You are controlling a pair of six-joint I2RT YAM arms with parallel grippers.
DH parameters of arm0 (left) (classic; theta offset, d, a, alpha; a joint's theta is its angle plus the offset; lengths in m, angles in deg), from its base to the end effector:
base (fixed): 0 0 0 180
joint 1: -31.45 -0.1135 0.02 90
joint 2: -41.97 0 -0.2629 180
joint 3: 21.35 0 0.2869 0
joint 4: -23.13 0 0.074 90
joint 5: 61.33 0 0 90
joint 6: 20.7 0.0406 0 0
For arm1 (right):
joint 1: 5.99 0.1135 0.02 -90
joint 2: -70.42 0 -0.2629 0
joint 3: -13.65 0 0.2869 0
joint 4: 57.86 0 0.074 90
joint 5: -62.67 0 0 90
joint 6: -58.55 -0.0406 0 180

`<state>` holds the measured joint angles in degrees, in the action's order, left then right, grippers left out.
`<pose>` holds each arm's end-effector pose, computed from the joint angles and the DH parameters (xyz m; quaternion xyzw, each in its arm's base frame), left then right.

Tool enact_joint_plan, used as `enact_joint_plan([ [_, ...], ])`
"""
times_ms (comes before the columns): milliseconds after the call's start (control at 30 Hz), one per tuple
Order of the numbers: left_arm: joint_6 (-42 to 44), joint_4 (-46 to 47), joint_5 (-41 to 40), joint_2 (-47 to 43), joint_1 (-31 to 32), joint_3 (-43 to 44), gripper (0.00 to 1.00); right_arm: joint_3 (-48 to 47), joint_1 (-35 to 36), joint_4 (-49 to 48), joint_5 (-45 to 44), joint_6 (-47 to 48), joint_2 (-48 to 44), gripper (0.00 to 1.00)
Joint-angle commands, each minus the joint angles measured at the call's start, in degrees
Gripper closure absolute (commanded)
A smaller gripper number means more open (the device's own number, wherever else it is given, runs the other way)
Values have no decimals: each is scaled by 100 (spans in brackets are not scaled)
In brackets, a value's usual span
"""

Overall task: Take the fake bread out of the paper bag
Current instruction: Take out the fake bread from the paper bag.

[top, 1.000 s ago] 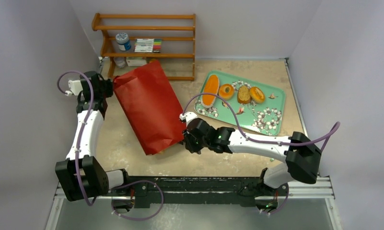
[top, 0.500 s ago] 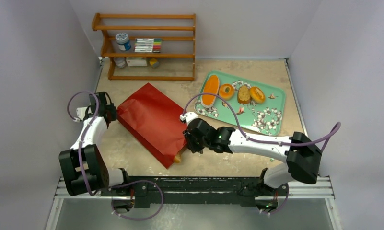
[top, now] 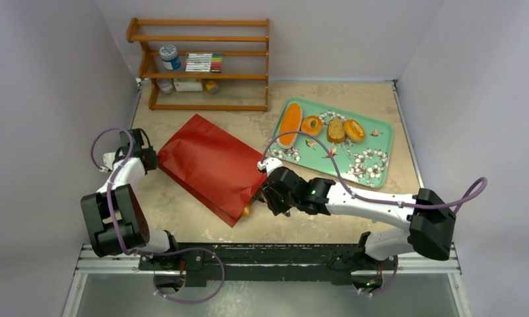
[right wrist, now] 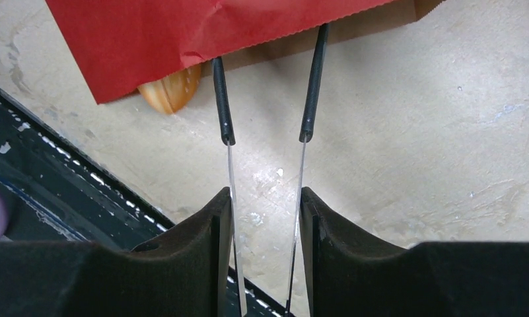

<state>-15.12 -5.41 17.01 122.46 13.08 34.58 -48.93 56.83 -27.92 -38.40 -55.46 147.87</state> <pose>0.2876 0.1042 0.1626 -0.7575 0.5637 -0.0908 0.3165 0.1535 0.2819 0.2163 -0.2704 0.8791 0.1981 0.3390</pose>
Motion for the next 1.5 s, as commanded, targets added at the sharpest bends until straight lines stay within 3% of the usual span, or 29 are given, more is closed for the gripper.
enact_joint_plan([
  [0,127,245,-5,33,-82,-33,100,49,-28,147,-211,-64,-272,57],
  [633,338,373,573,585,-334,395,100,128,-25,605,33,-391,-1183,57],
  [733,336,396,571,607,-335,457,100,22,-22,664,28,-464,-973,53],
  [800,338,388,582,680,-340,544,100,-15,-24,582,-11,-492,-741,37],
  [833,350,366,600,740,-342,603,100,-27,-22,536,-11,-511,-572,35],
  [1133,443,212,710,1135,-419,1067,100,142,-25,-55,7,-730,674,34],
  [1467,427,265,721,1255,-705,1056,100,132,-24,-615,52,-480,1215,33],
])
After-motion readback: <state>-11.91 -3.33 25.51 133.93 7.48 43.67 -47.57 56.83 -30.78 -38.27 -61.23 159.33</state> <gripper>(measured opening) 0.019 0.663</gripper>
